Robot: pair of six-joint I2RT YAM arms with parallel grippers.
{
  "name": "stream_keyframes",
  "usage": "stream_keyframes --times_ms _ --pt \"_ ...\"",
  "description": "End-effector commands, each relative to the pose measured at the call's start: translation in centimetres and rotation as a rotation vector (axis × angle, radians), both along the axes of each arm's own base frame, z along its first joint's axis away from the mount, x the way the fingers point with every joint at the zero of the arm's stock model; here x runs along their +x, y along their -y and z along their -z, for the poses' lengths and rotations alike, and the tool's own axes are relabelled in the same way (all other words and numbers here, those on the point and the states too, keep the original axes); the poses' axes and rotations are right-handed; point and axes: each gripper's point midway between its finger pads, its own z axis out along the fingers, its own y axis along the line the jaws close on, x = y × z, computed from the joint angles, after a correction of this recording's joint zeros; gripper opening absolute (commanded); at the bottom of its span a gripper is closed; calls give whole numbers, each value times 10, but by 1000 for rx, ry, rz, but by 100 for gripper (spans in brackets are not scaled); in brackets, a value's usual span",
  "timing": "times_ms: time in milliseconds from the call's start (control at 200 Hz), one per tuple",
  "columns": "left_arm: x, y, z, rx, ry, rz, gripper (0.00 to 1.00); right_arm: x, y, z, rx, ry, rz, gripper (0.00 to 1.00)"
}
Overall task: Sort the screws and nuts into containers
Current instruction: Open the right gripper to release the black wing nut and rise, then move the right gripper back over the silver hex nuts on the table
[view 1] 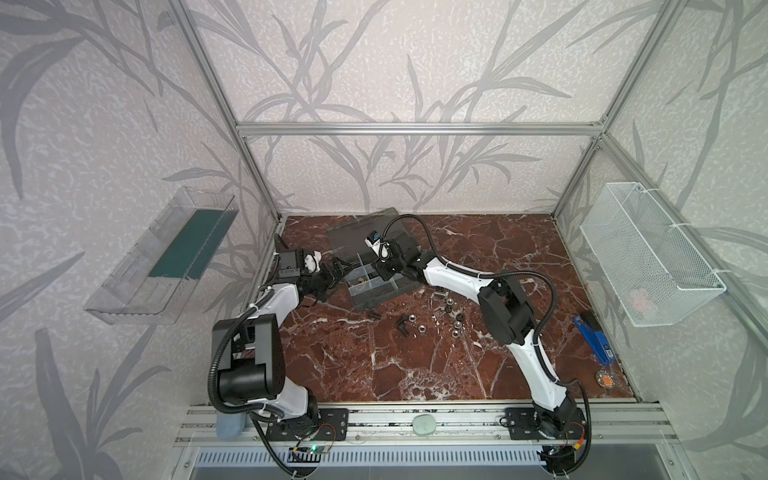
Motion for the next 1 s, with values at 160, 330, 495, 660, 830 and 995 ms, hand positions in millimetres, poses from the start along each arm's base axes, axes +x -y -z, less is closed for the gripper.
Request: stream_keyframes --times_ms 160,330,495,660,830,995 --pt "-1 -1 -5 -5 17 -1 99 -17 23 -44 12 29 -14 39" --pt "-1 -2 -6 0 15 -9 99 -32 40 -50 -5 21 -19 40" --pt "-2 -4 -4 12 11 -18 99 -43 59 -48 -38 11 -2 41" --pt "-2 -4 -5 9 10 -19 100 -52 82 -42 -89 -3 36 42" --pt "-1 -4 -6 10 14 -20 100 -62 106 -30 -147 -18 82 43" --pt "-2 -3 -6 8 13 -16 99 -76 126 -21 -199 -48 105 43"
